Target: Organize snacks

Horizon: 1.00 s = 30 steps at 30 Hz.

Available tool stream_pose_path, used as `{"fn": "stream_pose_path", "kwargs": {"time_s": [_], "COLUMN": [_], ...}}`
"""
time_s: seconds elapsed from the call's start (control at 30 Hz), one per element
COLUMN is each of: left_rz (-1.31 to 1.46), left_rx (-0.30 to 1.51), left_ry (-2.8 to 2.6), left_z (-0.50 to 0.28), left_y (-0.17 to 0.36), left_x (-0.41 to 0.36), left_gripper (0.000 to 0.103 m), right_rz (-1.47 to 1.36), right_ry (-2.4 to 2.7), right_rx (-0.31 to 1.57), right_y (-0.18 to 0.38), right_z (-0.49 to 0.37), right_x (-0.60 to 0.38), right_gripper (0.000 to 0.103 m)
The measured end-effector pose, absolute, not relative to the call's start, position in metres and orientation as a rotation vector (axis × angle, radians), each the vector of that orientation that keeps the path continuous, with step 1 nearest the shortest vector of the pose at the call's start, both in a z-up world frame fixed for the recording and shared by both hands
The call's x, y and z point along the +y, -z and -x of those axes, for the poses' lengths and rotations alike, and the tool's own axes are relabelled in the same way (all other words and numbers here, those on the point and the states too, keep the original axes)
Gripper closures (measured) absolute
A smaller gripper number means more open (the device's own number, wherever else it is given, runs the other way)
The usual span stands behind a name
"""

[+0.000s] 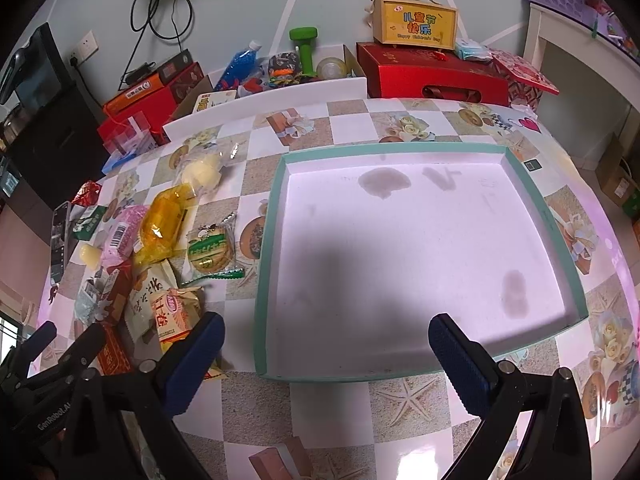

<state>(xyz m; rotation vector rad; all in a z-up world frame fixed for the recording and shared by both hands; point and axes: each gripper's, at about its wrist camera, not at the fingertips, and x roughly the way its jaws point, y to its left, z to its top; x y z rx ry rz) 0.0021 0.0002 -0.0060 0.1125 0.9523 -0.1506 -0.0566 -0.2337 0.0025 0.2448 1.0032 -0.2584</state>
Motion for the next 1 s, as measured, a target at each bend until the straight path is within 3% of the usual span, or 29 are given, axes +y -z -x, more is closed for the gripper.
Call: {"fn": "stream_pose_path", "kwargs": {"time_s": [1.0], "left_rz": [-0.111], "left_rx": [0.948], "left_ry": [0.193], "left_z": [0.0012], "left_y": [0.0039], "left_x": [-0.0054], "left_gripper": [0.0], "right_rz": [-0.251], "right_ry": [0.253], "right_rx": [0.996], "right_y": [-0.0043], "right_z": [0.0577], "right_x": [-0.2351], "right_gripper": [0.0]}}
